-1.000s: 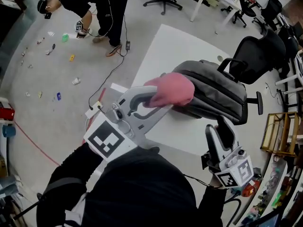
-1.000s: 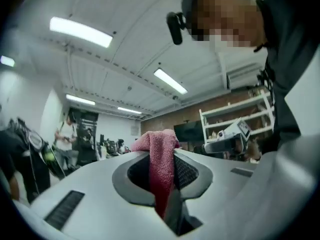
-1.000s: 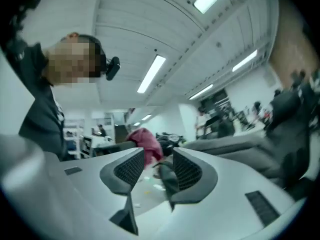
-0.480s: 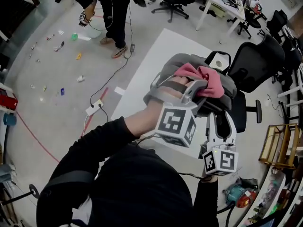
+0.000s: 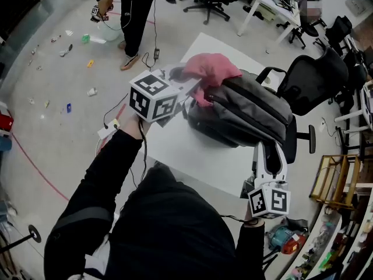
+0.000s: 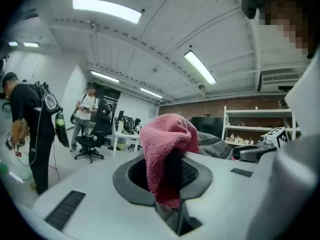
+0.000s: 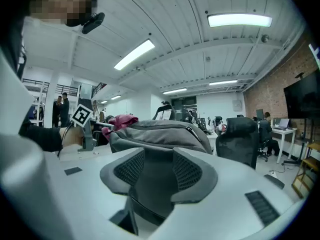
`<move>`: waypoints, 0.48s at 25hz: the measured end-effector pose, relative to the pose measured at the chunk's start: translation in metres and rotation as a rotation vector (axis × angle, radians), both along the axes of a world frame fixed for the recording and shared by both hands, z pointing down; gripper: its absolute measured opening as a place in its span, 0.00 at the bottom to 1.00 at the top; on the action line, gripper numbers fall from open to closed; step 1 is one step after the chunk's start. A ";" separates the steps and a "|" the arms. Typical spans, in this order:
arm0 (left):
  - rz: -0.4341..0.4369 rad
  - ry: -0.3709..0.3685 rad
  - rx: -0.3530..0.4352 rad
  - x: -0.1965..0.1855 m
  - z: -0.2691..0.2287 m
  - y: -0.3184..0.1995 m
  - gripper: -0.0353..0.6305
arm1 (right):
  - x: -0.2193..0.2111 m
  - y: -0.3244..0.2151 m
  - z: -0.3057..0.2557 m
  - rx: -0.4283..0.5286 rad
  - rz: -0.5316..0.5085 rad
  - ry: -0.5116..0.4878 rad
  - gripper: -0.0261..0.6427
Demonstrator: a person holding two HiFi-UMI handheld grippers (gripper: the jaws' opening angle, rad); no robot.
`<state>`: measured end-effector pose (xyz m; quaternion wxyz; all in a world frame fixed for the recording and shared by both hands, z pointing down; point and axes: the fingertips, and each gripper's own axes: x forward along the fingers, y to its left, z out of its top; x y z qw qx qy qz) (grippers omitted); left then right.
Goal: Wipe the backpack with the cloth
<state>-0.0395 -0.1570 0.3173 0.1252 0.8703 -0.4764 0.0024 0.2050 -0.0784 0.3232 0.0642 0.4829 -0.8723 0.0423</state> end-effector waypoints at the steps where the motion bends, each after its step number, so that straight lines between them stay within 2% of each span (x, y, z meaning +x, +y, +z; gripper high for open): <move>1: 0.007 0.036 -0.016 -0.005 0.013 0.003 0.16 | -0.001 -0.002 0.001 -0.004 0.016 -0.005 0.31; 3: 0.031 0.114 -0.070 -0.011 0.045 0.006 0.16 | -0.002 -0.006 0.005 -0.010 0.051 -0.016 0.31; 5: 0.053 0.162 -0.141 -0.016 0.080 0.006 0.16 | -0.005 -0.012 0.006 -0.019 0.085 -0.026 0.31; 12: 0.112 0.126 -0.358 -0.013 0.197 0.003 0.16 | -0.012 -0.022 0.006 -0.042 0.203 -0.042 0.31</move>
